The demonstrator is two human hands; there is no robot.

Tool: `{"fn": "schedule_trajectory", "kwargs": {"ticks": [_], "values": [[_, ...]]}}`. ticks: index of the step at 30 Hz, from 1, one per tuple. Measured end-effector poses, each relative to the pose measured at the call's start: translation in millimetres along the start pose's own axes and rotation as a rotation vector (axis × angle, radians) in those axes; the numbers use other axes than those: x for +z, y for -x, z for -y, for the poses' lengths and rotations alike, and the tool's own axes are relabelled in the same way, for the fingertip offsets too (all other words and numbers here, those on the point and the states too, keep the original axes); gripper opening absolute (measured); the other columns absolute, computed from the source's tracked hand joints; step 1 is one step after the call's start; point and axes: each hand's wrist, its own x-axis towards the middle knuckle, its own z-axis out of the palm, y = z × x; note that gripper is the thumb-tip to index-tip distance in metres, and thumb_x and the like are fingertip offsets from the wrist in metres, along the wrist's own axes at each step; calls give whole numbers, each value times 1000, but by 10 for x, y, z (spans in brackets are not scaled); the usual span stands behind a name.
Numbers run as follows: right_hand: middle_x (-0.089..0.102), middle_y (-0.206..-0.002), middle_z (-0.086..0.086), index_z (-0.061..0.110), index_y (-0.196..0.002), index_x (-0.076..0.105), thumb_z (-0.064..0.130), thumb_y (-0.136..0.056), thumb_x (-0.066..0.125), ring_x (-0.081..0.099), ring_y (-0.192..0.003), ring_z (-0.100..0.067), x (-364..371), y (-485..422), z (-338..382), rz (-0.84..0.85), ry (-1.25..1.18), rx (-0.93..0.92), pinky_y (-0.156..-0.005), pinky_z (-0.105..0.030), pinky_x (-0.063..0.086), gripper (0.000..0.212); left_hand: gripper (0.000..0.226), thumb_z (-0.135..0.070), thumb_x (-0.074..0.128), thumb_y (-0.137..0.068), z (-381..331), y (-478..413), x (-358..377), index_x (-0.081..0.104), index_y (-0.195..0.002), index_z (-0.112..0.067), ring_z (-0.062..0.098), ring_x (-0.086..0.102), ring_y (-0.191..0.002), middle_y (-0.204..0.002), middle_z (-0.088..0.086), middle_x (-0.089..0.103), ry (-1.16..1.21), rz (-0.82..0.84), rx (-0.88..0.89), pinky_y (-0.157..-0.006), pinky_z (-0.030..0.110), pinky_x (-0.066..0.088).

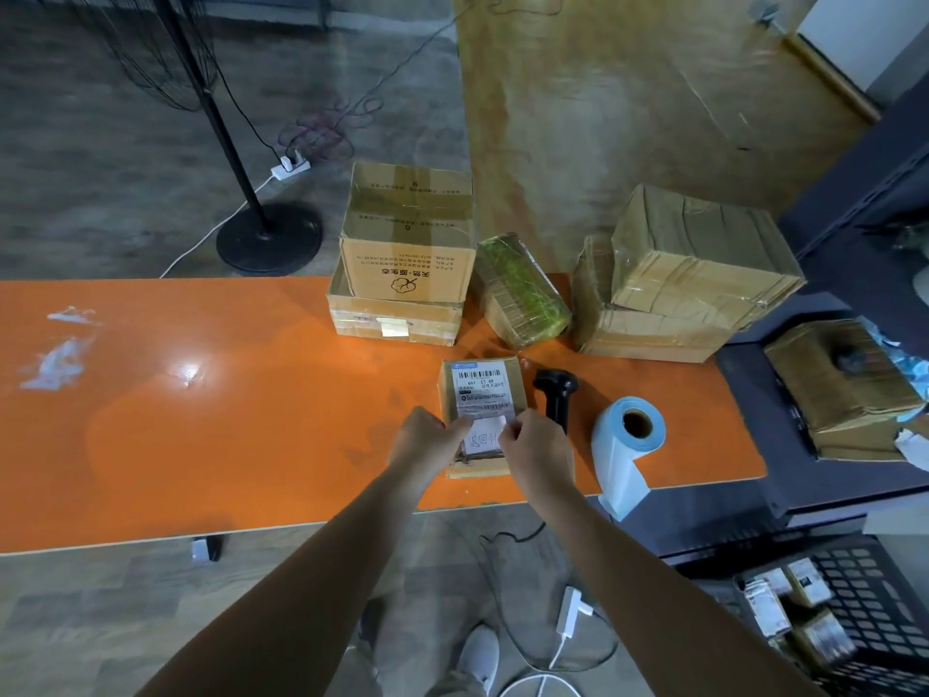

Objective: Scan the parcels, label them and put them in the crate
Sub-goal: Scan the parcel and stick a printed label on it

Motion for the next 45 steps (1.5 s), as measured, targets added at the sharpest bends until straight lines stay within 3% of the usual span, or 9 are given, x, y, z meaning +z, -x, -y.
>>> {"fn": "schedule_trajectory", "kwargs": {"ticks": [4, 7, 15, 23, 31, 35, 39, 43, 45], "values": [[61, -84, -1, 8, -107, 54, 26, -97, 54, 56, -68, -15, -77, -71, -15, -20, -34, 27, -47, -23, 33, 21, 44, -49, 59, -88, -28, -71, 45, 44, -68, -14, 15, 42, -43, -54, -2, 46, -121, -10, 13, -43, 22, 28], [62, -90, -6, 6, -105, 53, 35, -98, 53, 63, -82, -24, -148, -144, -32, 17, -57, 19, -56, -29, 41, 30, 47, -53, 56, -89, 1, -86, 61, 45, -69, -12, 19, 52, -49, -57, 1, 49, -128, 20, 2, -48, 25, 38], [62, -84, -1, 13, -100, 56, 33, -101, 45, 60, -76, -19, -196, -172, -58, 5, 1, -3, -56, -30, 44, 23, 35, -37, 59, -91, -69, -105, 73, 60, -83, -3, 29, 65, -64, -68, 8, 61, -37, 64, -29, -67, 45, 60], [53, -84, 0, 14, -97, 46, 29, -105, 37, 55, -77, -21, -167, -152, -36, -19, -28, -59, -64, -36, 43, 19, 23, -30, 60, -91, -99, -126, 53, 55, -94, -8, 25, 67, -73, -91, 11, 64, -29, 93, -14, -54, 35, 60], [57, -85, -8, 15, -88, 48, 27, -104, 38, 62, -78, -23, -311, -242, -182, 127, -293, 27, -61, -43, 49, 23, 14, -24, 58, -91, -131, -110, 67, 48, -90, -15, 18, 66, -54, -81, 2, 58, -39, 62, 39, -58, 40, 60], [54, -76, -1, 22, -80, 45, 29, -104, 40, 51, -63, -15, -248, -182, -224, 167, -196, -15, -51, -28, 36, 25, 19, -28, 56, -94, -128, -101, 69, 48, -82, -16, 20, 64, -72, -86, 6, 57, 65, 101, 1, -43, 28, 54], [59, -88, -3, 15, -99, 52, 30, -104, 39, 58, -77, -20, -190, -108, -181, 130, -157, -25, -62, -35, 47, 21, 28, -41, 46, -97, -118, -137, 94, 55, -98, -15, 18, 63, -80, -89, 2, 60, 99, 84, -66, -48, 27, 52], [62, -95, -7, 9, -110, 54, 29, -105, 37, 61, -88, -25, -190, -90, -125, 90, -78, -52, -69, -37, 49, 27, 43, -50, 56, -88, -108, -160, 145, 46, -62, -17, 17, 54, -51, -54, -3, 52, 15, 37, 9, -53, 42, 57], [64, -98, -9, 9, -111, 54, 29, -105, 35, 61, -89, -26, -169, -85, -116, 68, -28, -61, -69, -36, 48, 28, 44, -47, 61, -86, -104, -166, 171, 47, -62, -14, 16, 44, -43, -46, -4, 44, -43, 45, 29, -61, 48, 58]]}}
